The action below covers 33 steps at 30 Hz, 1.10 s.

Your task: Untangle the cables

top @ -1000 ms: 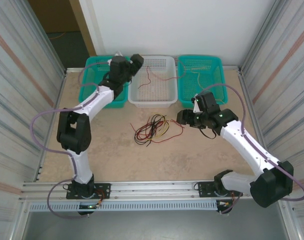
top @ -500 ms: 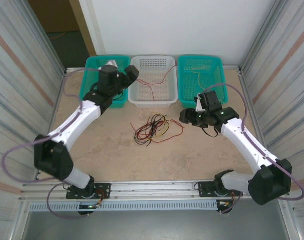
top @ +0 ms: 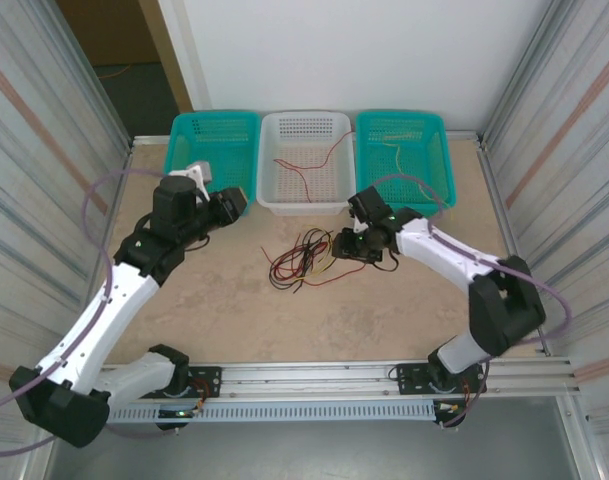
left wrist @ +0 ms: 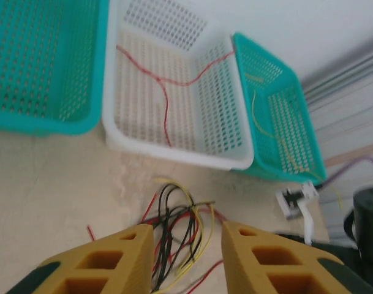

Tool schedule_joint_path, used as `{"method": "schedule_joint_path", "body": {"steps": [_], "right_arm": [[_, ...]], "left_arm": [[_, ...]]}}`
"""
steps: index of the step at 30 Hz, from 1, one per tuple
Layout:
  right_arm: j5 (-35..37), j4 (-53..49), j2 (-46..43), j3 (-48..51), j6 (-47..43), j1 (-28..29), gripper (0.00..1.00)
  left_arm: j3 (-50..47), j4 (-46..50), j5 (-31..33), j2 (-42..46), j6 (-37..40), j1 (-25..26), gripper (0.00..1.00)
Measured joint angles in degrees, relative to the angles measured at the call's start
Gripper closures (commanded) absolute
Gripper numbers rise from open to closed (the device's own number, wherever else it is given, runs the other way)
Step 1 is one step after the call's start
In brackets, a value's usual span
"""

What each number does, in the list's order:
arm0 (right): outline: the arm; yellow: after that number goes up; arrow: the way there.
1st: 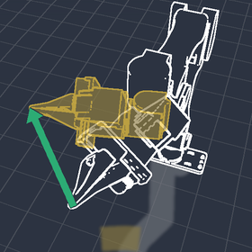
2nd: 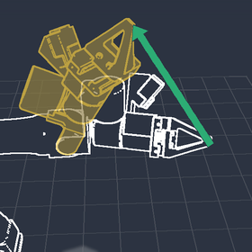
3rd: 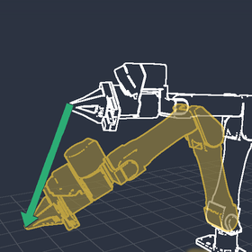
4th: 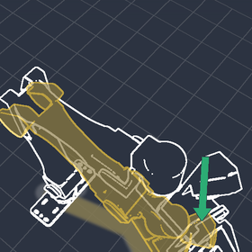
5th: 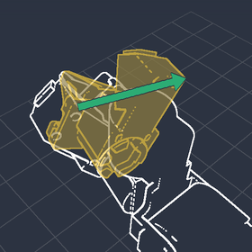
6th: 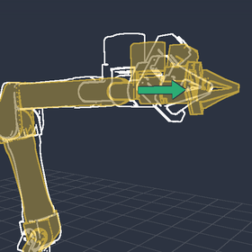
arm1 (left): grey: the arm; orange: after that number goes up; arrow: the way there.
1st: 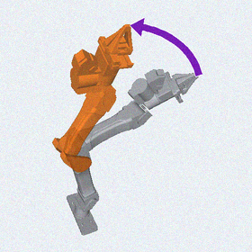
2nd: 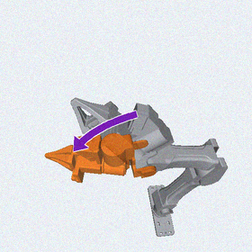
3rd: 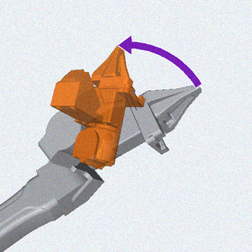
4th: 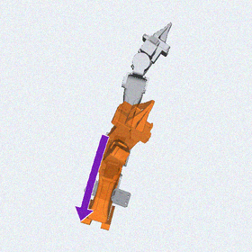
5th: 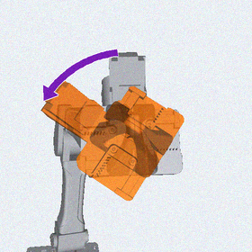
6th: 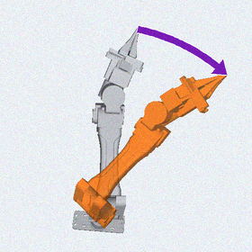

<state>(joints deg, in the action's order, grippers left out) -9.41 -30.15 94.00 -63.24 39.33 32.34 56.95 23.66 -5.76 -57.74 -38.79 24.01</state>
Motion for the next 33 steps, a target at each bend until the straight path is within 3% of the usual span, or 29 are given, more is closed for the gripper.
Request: {"method": "schedule_joint_path", "body": {"steps": [4, 10, 19, 22, 26, 33], "right_arm": [[0.52, 3.87, 4.74, -0.04, 1.27, -0.55, 0.60], [2.16, 5.03, 9.94, -3.93, 1.20, -1.97, 0.68], [1.86, 6.23, 12.90, -4.81, -0.07, -3.48, 1.00], [1.77, 6.62, 12.48, -4.46, -0.98, -3.41, 1.00], [3.10, 5.25, 6.80, -1.84, -3.63, -2.71, 1.00], [8.13, -0.39, -14.80, -0.33, -11.34, 1.05, 1.00]], "left_arm": [[-3.50, 1.66, -1.88, 1.11, -0.61, 0.00, 0.68], [-4.26, 1.95, -3.78, 1.16, -1.07, 0.02, 0.69], [-4.13, 1.88, -5.20, 0.63, -1.09, 0.07, 0.66], [-3.58, 1.86, -5.62, 0.26, -1.07, 0.07, 0.65], [-1.68, 1.84, -7.17, -1.66, -0.83, 0.09, 0.59], [2.73, 0.02, -10.75, -6.58, 0.74, 2.27, 0.39]]}}
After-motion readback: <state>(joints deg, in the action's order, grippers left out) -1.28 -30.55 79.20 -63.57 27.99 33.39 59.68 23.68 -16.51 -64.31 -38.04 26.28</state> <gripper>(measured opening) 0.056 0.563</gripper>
